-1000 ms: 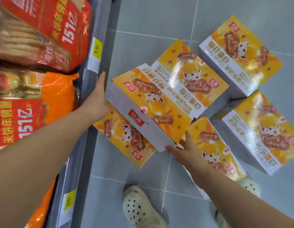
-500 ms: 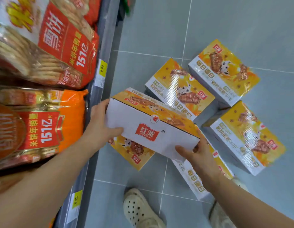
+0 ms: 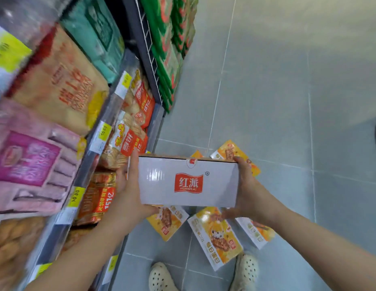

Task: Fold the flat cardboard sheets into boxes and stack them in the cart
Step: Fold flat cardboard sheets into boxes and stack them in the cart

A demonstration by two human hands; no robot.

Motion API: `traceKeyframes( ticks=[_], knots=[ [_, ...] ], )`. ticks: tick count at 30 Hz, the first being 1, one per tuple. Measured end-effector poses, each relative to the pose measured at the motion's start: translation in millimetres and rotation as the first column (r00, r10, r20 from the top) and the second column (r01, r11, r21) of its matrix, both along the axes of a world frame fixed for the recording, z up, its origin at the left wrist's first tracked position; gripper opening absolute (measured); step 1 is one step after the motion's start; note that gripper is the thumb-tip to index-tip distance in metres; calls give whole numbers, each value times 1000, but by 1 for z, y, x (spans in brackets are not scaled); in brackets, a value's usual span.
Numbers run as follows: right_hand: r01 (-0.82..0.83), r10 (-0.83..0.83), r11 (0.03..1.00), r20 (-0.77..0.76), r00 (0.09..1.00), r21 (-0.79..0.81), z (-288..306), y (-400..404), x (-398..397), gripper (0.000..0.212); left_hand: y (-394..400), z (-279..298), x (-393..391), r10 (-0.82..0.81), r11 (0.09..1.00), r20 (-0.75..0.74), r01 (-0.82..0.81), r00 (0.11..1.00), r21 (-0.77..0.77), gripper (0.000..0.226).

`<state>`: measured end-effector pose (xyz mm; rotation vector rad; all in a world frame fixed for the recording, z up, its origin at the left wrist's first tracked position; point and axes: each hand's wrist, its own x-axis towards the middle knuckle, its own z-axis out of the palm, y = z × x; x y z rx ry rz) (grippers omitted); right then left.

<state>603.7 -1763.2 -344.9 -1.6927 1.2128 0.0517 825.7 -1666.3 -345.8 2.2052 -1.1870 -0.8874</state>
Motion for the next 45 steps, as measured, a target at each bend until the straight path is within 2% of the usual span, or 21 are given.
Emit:
traceKeyframes(
  ticks=[3, 5, 7, 11, 14, 15, 18, 21, 25, 28, 32, 39, 41, 43, 45],
  knots=[
    [-157, 117, 962, -183, 976, -224, 67, -12, 6, 108, -3, 69, -1, 3, 999, 133, -8, 991, 43, 108],
    [-246, 157, 926, -301, 941, -287, 110, -19, 9, 99, 0, 109, 1, 30, 997, 179, -42, 983, 61, 92],
    [-309, 195, 899, -346, 918, -312, 154, -24, 13, 98, 5, 155, 0, 52, 992, 219, -75, 974, 99, 83],
    [-383, 269, 843, -322, 908, -377, 225, -28, 18, 100, 18, 221, 7, -72, 987, 338, 19, 938, 157, 96],
    [-478, 402, 752, -258, 878, -455, 280, -24, 20, 98, 29, 272, 19, -174, 984, 288, 155, 942, 88, 135],
    [-503, 428, 740, -264, 865, -447, 292, -24, 20, 96, 30, 282, 23, -189, 982, 267, 177, 945, 70, 139],
    [-534, 441, 723, -302, 845, -438, 329, -17, 25, 92, 39, 319, 37, -215, 975, 265, 222, 940, 4, 102],
    [-541, 439, 695, -317, 841, -473, 354, -10, 34, 91, 44, 342, 54, -243, 954, 314, 285, 918, -95, 95],
    [-546, 471, 667, -280, 836, -508, 381, -4, 46, 103, 55, 373, 66, -250, 939, 363, 317, 897, -137, 105],
    [-540, 494, 651, -243, 835, -534, 395, -2, 50, 101, 64, 392, 66, -222, 946, 368, 290, 903, -142, 105],
    [-593, 558, 583, -257, 789, -556, 411, -3, 46, 98, 79, 407, 53, -165, 965, 410, 232, 897, -118, 103],
    [-705, 724, 405, -267, 636, -582, 433, -13, 31, 92, 109, 412, 1, 25, 990, 452, 40, 892, -135, 125],
    [-741, 778, 344, -268, 569, -577, 436, -14, 26, 93, 121, 412, -21, 92, 987, 442, -22, 892, -160, 121],
    [-779, 825, 239, -301, 477, -580, 435, -12, 25, 98, 137, 411, -45, 161, 981, 430, -96, 889, -169, 116],
    [-796, 843, 193, -318, 434, -573, 434, -6, 24, 102, 153, 407, -62, 231, 971, 407, -182, 884, -156, 113]
  ],
)
